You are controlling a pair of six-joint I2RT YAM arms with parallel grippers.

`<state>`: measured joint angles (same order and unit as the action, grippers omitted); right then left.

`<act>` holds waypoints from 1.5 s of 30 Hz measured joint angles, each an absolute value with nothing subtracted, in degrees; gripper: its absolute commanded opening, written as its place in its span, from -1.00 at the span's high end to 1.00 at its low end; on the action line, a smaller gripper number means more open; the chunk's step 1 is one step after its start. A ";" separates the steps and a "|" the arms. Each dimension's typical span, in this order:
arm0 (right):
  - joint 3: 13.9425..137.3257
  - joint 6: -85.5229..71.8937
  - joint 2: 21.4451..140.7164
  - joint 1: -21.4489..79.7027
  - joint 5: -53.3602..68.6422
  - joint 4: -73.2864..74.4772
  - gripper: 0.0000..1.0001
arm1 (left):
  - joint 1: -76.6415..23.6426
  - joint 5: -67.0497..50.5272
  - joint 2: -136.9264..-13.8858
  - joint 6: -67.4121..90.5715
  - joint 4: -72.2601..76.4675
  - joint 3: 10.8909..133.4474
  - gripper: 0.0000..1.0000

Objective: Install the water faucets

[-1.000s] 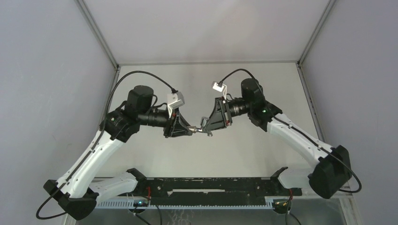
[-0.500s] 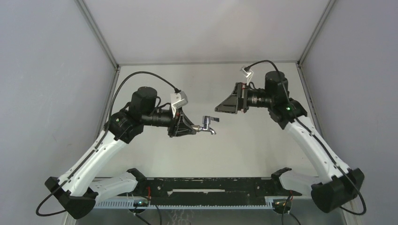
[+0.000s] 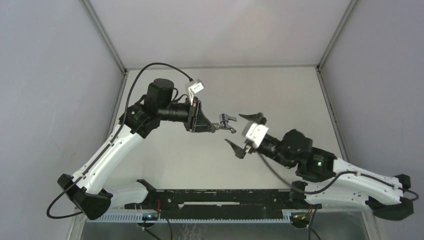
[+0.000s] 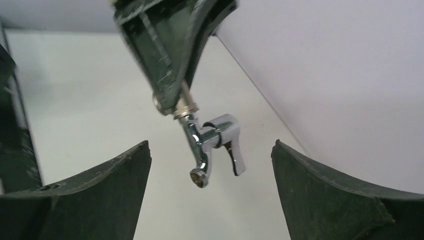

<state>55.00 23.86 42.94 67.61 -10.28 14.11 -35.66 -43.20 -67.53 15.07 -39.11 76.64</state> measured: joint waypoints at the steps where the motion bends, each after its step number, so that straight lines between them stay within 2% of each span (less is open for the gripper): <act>1: 53.82 27.05 43.83 69.73 -13.30 12.47 -0.82 | -35.55 -43.44 -67.64 15.86 -38.79 76.64 1.00; 5: 49.12 38.20 48.90 75.64 -21.39 6.70 -0.78 | -35.33 -45.04 -68.12 19.57 -37.36 76.64 1.00; 10: 46.33 47.79 54.98 76.27 -27.79 -0.05 -0.28 | -35.22 -45.47 -68.27 21.56 -36.93 76.66 1.00; 15: 44.99 53.87 57.63 76.07 -32.05 -8.47 -0.02 | -34.85 -45.47 -68.27 22.09 -36.64 76.66 1.00; 19: 44.91 56.03 59.11 75.33 -33.45 -11.84 0.46 | -34.85 -46.83 -68.25 22.02 -36.58 76.66 1.00; 20: 44.91 56.29 59.18 75.13 -33.50 -12.08 0.64 | -34.85 -46.83 -68.25 21.87 -36.64 76.66 1.00; 21: 44.91 56.38 59.16 75.00 -33.41 -12.34 0.95 | -34.85 -46.92 -68.25 21.69 -36.62 76.66 1.00; 22: 44.88 56.40 59.16 74.91 -33.23 -12.43 1.00 | -34.83 -46.92 -68.25 21.30 -36.53 76.66 1.00; 27: 45.15 54.57 58.65 74.24 -30.30 -10.28 1.00 | -34.74 -47.22 -67.85 18.31 -37.47 76.66 1.00; 32: 50.11 46.04 56.49 71.83 -19.49 1.08 1.00 | -34.74 -48.34 -65.23 12.08 -39.05 76.47 1.00; 39: 56.90 28.86 53.19 60.75 12.16 13.54 1.00 | -34.89 -53.30 -59.42 5.48 -35.77 72.66 1.00; 45: 58.67 9.52 57.47 48.95 38.57 14.96 1.00 | -34.92 -55.81 -58.04 2.57 -34.44 69.28 1.00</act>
